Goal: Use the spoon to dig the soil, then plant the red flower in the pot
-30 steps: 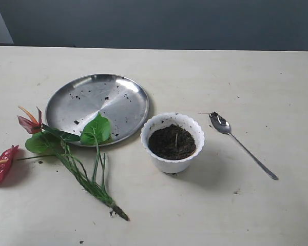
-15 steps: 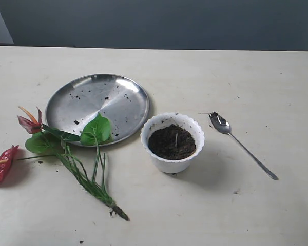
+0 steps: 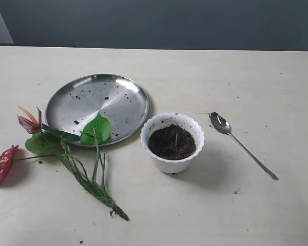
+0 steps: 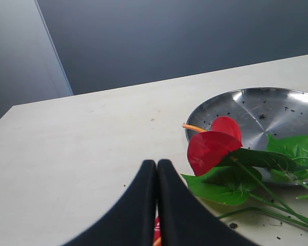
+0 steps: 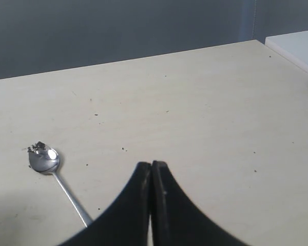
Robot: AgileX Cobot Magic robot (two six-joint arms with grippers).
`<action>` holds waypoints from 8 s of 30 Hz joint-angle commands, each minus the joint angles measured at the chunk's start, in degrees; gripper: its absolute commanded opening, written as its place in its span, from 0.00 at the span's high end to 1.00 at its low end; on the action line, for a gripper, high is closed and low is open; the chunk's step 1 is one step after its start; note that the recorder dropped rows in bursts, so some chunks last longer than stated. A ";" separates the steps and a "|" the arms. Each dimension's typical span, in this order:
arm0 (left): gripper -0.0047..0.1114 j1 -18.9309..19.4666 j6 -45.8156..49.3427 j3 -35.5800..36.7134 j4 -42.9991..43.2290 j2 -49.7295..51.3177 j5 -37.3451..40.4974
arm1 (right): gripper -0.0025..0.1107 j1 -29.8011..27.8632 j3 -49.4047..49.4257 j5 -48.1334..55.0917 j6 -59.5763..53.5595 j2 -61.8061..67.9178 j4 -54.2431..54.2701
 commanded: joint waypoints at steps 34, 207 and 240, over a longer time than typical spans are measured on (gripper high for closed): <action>0.95 -0.13 -0.21 -0.15 -0.29 0.19 -0.39 | 0.98 25.57 -73.07 31.71 -19.83 71.37 6.06; 0.95 -0.13 -0.21 -0.15 -0.29 0.19 -0.39 | 0.98 66.71 -56.89 46.81 -29.73 105.26 -80.05; 0.95 -0.13 -0.21 -0.15 -0.29 0.19 -0.39 | 0.98 64.21 -58.66 45.66 -29.13 102.20 -76.05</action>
